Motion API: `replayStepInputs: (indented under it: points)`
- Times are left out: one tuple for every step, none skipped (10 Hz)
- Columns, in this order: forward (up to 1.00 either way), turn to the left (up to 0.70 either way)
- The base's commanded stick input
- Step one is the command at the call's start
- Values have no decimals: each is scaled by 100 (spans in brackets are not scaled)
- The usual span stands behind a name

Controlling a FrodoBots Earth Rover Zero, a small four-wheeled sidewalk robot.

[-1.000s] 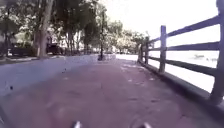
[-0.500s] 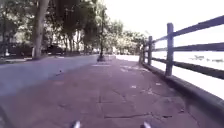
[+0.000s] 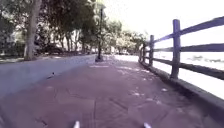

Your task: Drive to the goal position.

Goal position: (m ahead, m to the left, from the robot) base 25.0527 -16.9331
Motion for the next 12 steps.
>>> replayStepInputs:
  points:
    - [70,0]
    - [70,0]
    - [70,0]
    - [70,0]
    - [70,0]
    - [70,0]
    - [70,0]
    - [70,0]
    - [70,0]
    - [70,0]
    - [70,0]
    - [70,0]
